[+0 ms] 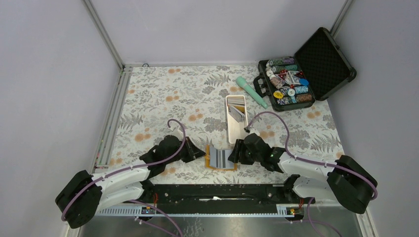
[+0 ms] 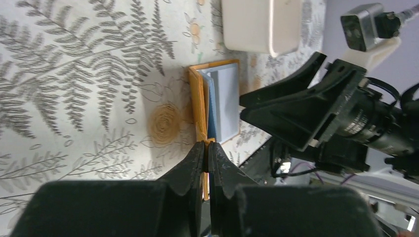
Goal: Put the credit cards into the card holder
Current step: Close the card holder at the center of the board.
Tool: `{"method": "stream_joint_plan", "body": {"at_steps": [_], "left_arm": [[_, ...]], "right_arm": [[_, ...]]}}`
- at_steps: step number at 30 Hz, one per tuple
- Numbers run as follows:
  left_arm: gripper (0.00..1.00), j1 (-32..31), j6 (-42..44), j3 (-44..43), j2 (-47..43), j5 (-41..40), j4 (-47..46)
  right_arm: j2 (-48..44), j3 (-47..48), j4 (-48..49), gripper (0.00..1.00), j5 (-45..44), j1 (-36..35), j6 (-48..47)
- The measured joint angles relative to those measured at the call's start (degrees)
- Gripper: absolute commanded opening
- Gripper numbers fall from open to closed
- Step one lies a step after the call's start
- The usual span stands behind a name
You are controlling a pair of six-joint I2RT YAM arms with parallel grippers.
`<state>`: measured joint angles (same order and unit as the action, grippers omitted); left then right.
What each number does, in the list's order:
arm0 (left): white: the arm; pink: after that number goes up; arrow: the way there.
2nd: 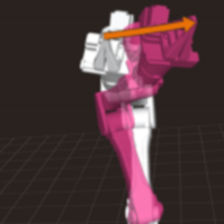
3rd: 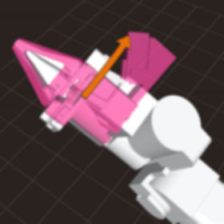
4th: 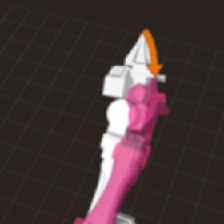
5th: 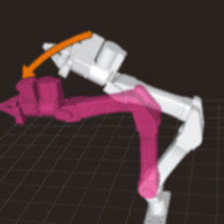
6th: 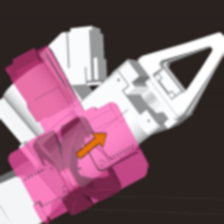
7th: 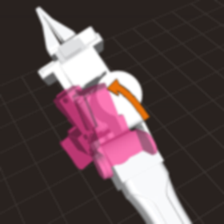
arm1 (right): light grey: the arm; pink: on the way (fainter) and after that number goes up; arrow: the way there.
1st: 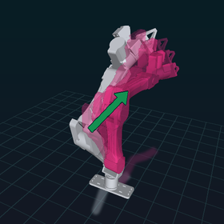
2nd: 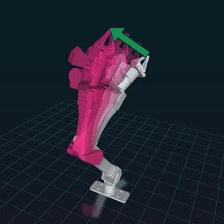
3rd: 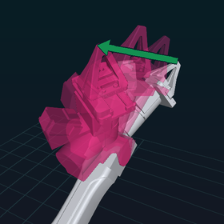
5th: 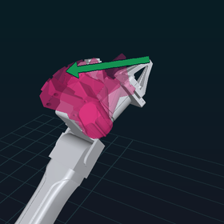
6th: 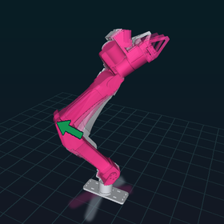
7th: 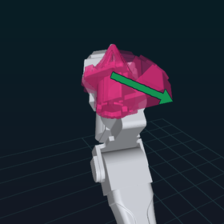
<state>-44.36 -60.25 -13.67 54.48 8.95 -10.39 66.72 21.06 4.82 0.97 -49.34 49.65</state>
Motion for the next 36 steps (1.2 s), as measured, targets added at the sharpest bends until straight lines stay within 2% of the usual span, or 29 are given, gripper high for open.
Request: {"method": "stream_joint_plan", "body": {"at_steps": [9,19,26,36], "left_arm": [[0.0,0.0,-4.3,2.5,-0.1,5.3,-9.9],[0.0,0.2,-5.8,2.9,0.6,7.3,-14.9],[0.0,0.2,-5.5,2.3,6.3,10.1,-17.5],[0.0,-0.6,-4.2,-2.9,14.5,12.0,-19.3]], "right_arm": [[-3.4,2.7,-6.4,0.57,-2.1,0.0,-2.3],[-4.7,5.3,-9.1,0.48,-1.8,0.0,-3.7],[-4.7,5.0,-5.8,0.5,-0.4,0.0,-3.2],[-3.0,1.8,-4.5,0.5,-3.7,0.0,-0.9]]}}
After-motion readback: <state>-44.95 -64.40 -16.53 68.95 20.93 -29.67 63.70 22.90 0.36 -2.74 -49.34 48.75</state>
